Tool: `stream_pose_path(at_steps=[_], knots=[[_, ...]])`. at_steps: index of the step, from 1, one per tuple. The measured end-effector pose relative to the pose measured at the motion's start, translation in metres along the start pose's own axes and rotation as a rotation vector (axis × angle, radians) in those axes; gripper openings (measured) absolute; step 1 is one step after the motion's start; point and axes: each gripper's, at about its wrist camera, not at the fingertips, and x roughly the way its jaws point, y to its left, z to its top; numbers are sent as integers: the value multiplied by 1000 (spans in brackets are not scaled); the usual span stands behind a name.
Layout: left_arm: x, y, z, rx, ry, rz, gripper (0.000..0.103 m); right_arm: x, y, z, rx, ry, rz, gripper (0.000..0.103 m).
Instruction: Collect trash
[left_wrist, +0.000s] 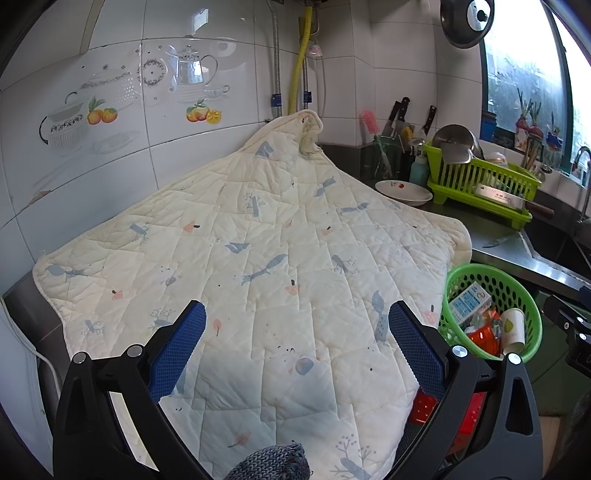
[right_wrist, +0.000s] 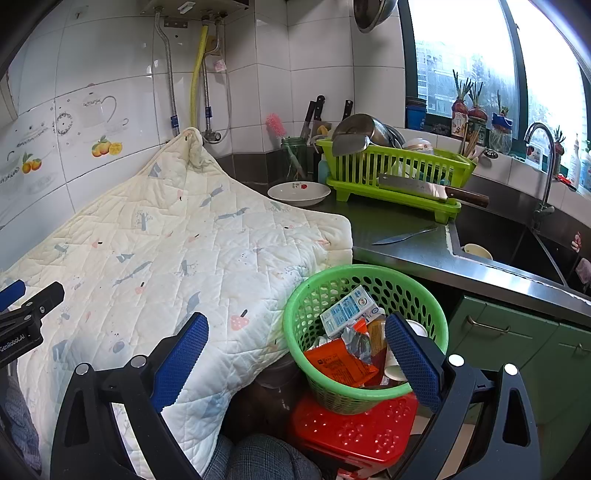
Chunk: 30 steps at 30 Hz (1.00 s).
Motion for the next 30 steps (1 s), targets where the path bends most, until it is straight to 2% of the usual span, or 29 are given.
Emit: stream_pose_path(at_steps=[30], knots=[[1, -3, -1, 3, 8, -5, 98, 1, 0, -2, 5, 8, 2, 93]])
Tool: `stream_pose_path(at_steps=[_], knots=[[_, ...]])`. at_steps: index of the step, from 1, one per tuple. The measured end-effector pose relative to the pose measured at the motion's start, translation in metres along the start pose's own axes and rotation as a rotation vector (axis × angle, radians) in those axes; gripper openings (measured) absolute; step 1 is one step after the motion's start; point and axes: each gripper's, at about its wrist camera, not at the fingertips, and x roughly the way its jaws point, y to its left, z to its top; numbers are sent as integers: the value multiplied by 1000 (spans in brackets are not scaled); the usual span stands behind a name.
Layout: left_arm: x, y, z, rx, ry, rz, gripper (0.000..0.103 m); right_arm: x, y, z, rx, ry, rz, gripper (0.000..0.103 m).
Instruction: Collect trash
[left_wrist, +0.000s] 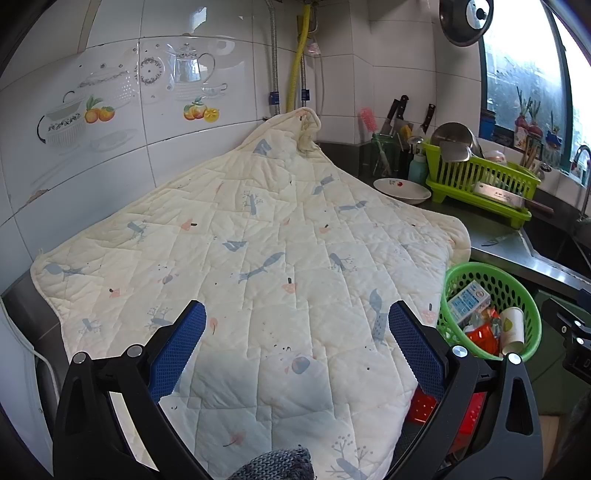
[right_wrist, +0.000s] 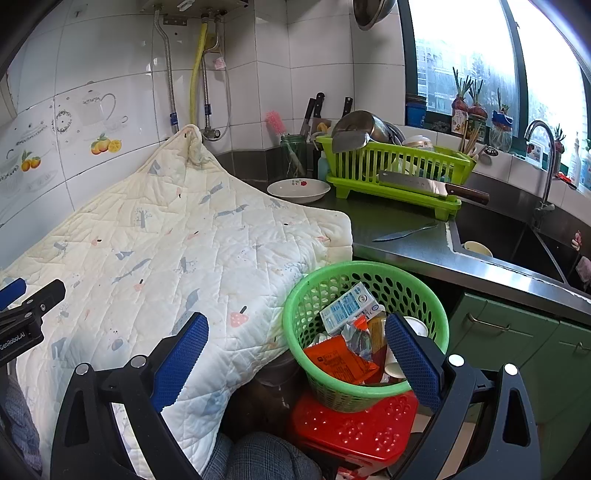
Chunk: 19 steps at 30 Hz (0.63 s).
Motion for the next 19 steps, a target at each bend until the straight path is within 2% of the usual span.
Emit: stream_pose_path(at_steps=[19], knots=[[4, -1, 2, 11, 11, -1, 98, 1, 1, -3, 3, 4, 2, 93]])
